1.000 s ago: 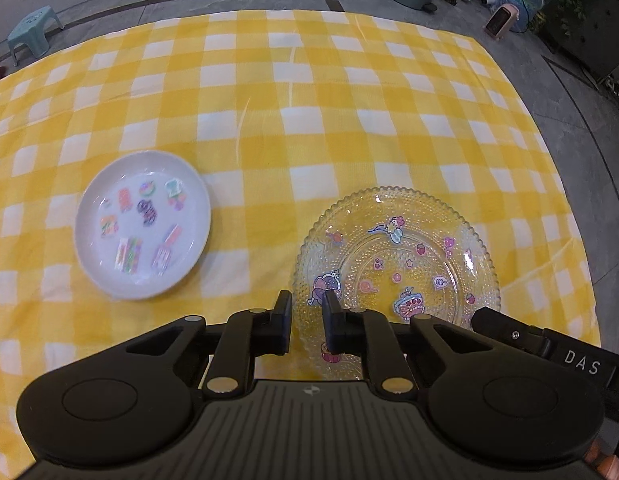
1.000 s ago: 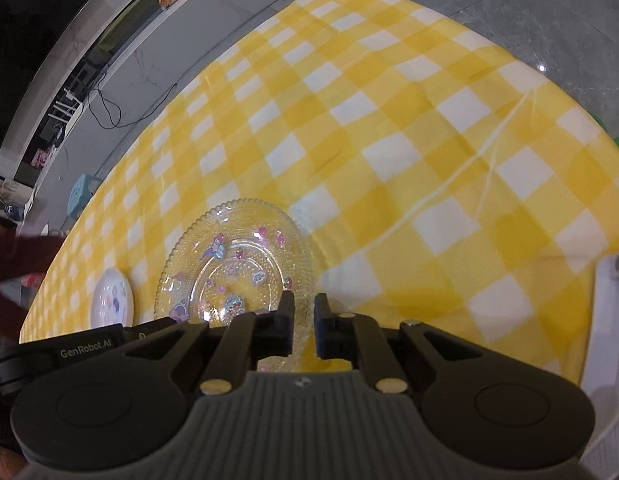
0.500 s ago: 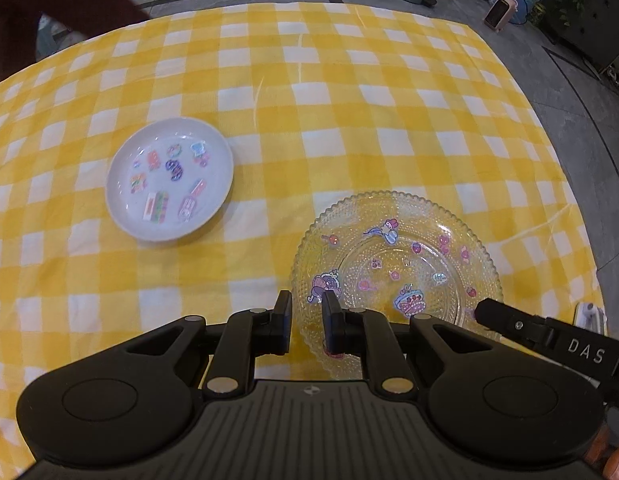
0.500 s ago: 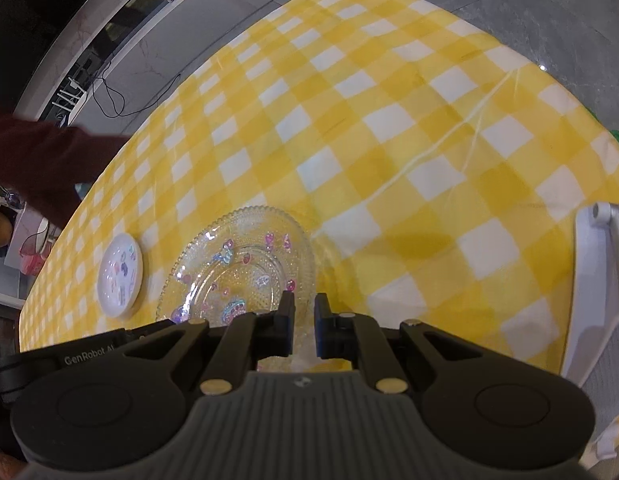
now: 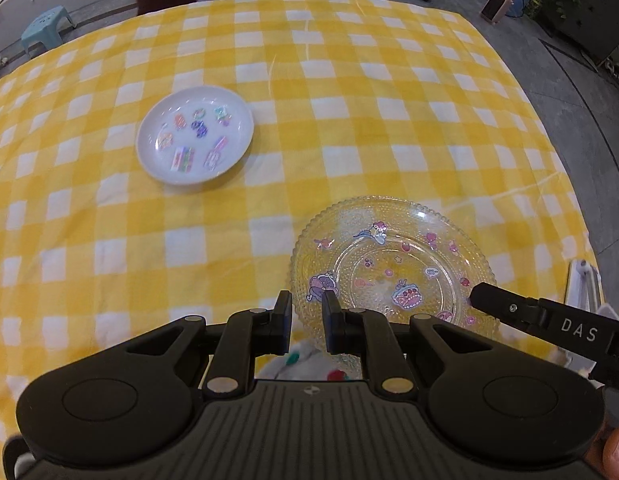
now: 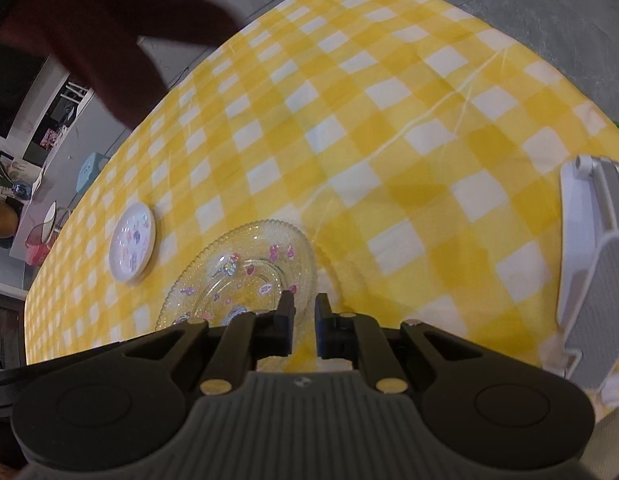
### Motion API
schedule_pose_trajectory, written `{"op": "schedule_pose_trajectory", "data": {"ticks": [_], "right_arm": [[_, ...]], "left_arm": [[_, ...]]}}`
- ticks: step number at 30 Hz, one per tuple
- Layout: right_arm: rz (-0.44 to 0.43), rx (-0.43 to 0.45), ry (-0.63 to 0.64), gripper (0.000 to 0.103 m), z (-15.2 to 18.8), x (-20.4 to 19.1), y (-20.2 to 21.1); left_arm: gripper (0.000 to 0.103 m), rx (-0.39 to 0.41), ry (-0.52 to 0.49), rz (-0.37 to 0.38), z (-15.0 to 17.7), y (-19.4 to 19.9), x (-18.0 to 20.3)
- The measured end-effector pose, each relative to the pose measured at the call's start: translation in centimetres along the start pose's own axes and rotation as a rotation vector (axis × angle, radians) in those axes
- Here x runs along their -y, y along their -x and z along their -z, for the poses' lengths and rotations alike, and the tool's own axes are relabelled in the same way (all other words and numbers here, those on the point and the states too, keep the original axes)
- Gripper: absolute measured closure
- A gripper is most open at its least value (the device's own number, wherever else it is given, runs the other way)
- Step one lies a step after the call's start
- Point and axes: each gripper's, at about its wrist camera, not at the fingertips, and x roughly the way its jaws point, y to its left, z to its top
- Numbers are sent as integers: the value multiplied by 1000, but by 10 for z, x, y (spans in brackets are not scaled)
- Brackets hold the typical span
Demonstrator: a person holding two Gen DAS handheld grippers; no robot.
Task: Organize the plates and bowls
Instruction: 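Close the left tool on the glass plate rim while the right tool grips it, then lift the glass plate with both tools and carry it toward the steel bowl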
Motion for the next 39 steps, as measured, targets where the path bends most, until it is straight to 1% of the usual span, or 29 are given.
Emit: {"op": "schedule_pose_trajectory", "data": {"ticks": [7,15,22,25,30,34,37,39], "right_arm": [[16,-1,37,93,26,-3,10],[28,-14,60,91,47,-3,16],[33,-27,90,91,64,-6,22],[40,-36,101,91,69,-7,22],[48,-54,120,90,77,-8,21],[64,-67,133,89,79,-10,19],[80,-82,150,89,80,-12,15],[92,-97,168,89,82,-13,12]], "left_arm": [[86,11,-26,-21,23,13,3],[86,20,-49,-38,48,26,4],[86,12,-60,-72,64,30,2],[86,8,-76,-79,69,33,-1],[86,-2,-133,-122,75,36,2],[86,-10,-158,-130,77,37,2],[86,-24,-182,-143,79,35,5],[86,-52,-184,-152,80,31,5]]}}
